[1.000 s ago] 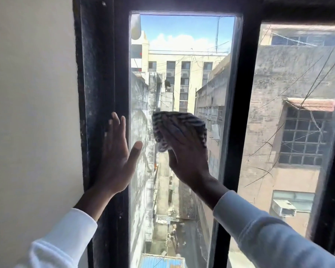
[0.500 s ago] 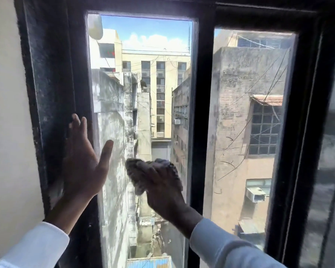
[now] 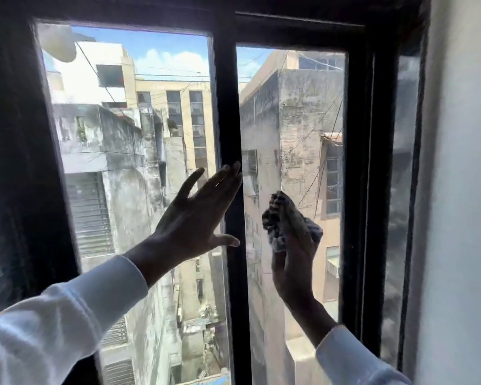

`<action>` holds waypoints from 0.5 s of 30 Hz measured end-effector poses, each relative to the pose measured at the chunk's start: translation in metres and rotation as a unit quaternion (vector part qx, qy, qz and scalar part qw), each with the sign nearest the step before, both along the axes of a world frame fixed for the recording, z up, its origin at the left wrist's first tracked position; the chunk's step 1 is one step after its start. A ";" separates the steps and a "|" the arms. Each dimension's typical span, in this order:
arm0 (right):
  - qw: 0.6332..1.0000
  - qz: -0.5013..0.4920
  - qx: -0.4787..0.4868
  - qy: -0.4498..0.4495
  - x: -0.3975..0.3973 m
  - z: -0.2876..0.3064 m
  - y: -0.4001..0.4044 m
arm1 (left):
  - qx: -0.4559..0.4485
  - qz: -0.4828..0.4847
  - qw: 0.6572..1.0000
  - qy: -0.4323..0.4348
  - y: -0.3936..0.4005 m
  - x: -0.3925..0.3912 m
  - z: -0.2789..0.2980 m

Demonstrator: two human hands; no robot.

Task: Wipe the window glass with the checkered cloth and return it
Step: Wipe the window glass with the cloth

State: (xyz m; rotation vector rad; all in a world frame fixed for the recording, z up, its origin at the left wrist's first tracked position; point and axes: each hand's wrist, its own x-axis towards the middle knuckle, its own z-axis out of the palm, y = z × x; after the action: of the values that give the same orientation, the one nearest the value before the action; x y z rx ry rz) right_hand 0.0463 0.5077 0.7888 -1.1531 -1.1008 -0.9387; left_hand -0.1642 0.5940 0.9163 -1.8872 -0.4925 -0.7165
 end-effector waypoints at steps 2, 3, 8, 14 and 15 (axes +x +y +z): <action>0.995 -0.031 -0.094 0.009 0.024 -0.008 0.016 | 0.007 0.015 1.000 -0.010 0.003 0.005 -0.007; 0.987 -0.049 -0.152 -0.033 0.030 -0.024 0.025 | 0.002 0.017 1.000 -0.017 0.004 0.008 -0.009; 0.946 -0.054 -0.241 -0.212 0.061 -0.005 0.037 | 0.001 0.014 0.999 -0.047 0.006 0.015 -0.017; 0.993 0.000 -0.095 -0.076 0.051 0.013 0.040 | -0.016 0.034 0.998 -0.052 0.003 0.016 -0.019; 0.976 -0.021 -0.169 -0.136 0.053 -0.028 0.033 | -0.022 0.032 0.998 -0.054 0.003 0.016 -0.019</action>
State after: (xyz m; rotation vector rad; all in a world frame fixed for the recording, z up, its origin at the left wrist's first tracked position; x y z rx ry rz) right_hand 0.0996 0.5411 0.7610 -1.3529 -1.5064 -0.9857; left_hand -0.1481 0.5970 0.8972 -1.8721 -0.6398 -0.7735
